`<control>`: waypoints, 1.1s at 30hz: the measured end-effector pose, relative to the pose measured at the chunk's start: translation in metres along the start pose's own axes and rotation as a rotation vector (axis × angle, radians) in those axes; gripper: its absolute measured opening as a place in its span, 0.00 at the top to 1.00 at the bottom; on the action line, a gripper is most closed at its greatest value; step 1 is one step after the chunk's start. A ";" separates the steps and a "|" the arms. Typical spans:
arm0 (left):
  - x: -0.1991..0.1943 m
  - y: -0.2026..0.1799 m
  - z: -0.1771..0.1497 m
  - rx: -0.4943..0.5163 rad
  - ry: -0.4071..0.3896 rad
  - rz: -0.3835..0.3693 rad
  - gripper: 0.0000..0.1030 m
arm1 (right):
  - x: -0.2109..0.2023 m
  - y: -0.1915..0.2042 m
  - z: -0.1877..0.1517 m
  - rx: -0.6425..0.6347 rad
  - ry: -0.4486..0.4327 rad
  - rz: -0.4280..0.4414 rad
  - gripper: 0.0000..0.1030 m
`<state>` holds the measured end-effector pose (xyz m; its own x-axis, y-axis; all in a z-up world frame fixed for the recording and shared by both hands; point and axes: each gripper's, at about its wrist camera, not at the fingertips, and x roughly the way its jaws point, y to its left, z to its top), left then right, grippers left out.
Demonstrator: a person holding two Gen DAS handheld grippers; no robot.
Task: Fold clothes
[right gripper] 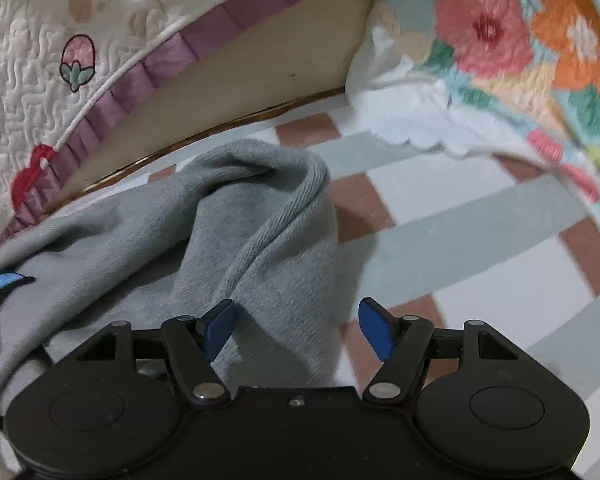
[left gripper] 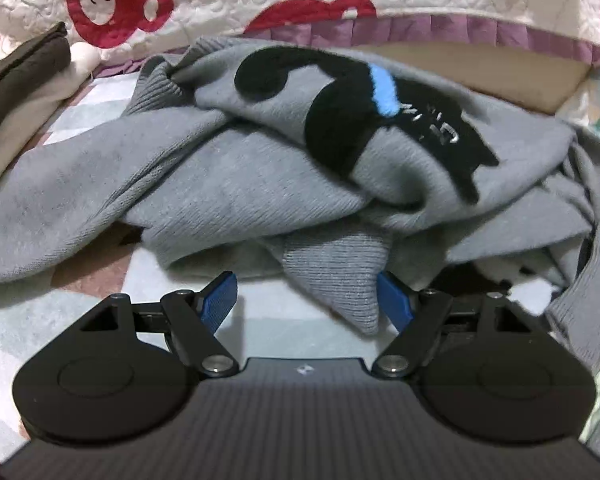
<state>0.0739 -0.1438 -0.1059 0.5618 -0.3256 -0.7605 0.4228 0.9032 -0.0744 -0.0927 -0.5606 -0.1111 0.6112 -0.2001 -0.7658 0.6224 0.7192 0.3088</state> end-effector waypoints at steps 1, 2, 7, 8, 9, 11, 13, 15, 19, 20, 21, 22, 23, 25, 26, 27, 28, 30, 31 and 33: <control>0.001 0.002 0.001 -0.014 0.002 -0.012 0.26 | 0.001 -0.002 -0.001 0.012 0.001 0.010 0.29; 0.002 0.004 0.002 -0.029 0.004 -0.024 0.26 | 0.003 -0.004 -0.003 0.024 0.003 0.021 0.29; 0.008 0.006 -0.001 -0.096 0.011 -0.091 0.30 | 0.023 0.002 -0.016 -0.017 0.028 0.064 0.17; 0.009 0.006 -0.002 -0.112 0.004 -0.093 0.35 | 0.027 0.007 -0.017 -0.079 0.029 0.053 0.20; 0.008 0.006 -0.001 -0.114 0.002 -0.090 0.37 | 0.027 0.013 -0.017 -0.166 0.016 0.040 0.47; 0.007 0.005 0.002 -0.112 -0.006 -0.088 0.42 | 0.024 0.023 -0.012 -0.282 0.010 0.034 0.79; 0.002 0.004 0.005 -0.105 -0.024 -0.088 0.43 | 0.007 0.031 0.005 -0.372 -0.059 -0.028 0.84; -0.004 0.004 0.008 -0.099 -0.048 -0.086 0.43 | -0.009 0.032 0.034 -0.467 -0.159 -0.200 0.85; -0.007 0.003 0.010 -0.081 -0.063 -0.079 0.43 | -0.029 0.021 0.106 -0.635 -0.336 -0.667 0.78; -0.006 0.003 0.010 -0.078 -0.058 -0.077 0.43 | -0.020 0.016 0.115 -0.683 -0.292 -0.748 0.61; -0.006 0.002 0.009 -0.071 -0.058 -0.081 0.43 | -0.012 0.011 0.123 -0.727 -0.249 -0.817 0.53; -0.007 0.002 0.009 -0.065 -0.059 -0.084 0.43 | -0.010 0.009 0.121 -0.742 -0.222 -0.805 0.49; -0.008 0.002 0.008 -0.058 -0.058 -0.088 0.42 | -0.008 0.007 0.119 -0.757 -0.194 -0.792 0.48; -0.007 0.000 0.006 -0.040 -0.043 -0.093 0.41 | -0.008 0.007 0.110 -0.752 -0.184 -0.762 0.44; -0.007 -0.001 0.004 -0.031 -0.035 -0.095 0.41 | -0.011 0.009 0.102 -0.732 -0.195 -0.741 0.39; -0.006 -0.001 0.003 -0.024 -0.027 -0.098 0.40 | -0.015 0.010 0.091 -0.681 -0.196 -0.678 0.37; -0.004 -0.002 0.003 -0.029 -0.011 -0.103 0.40 | -0.020 0.011 0.080 -0.631 -0.198 -0.616 0.37; 0.000 -0.002 0.002 -0.041 0.020 -0.115 0.40 | -0.027 0.010 0.058 -0.537 -0.177 -0.466 0.37; 0.001 -0.002 0.001 -0.044 0.015 -0.122 0.40 | -0.029 0.012 0.051 -0.499 -0.152 -0.377 0.37; 0.003 -0.002 -0.001 -0.050 0.004 -0.137 0.38 | -0.031 0.019 0.029 -0.442 -0.107 -0.204 0.37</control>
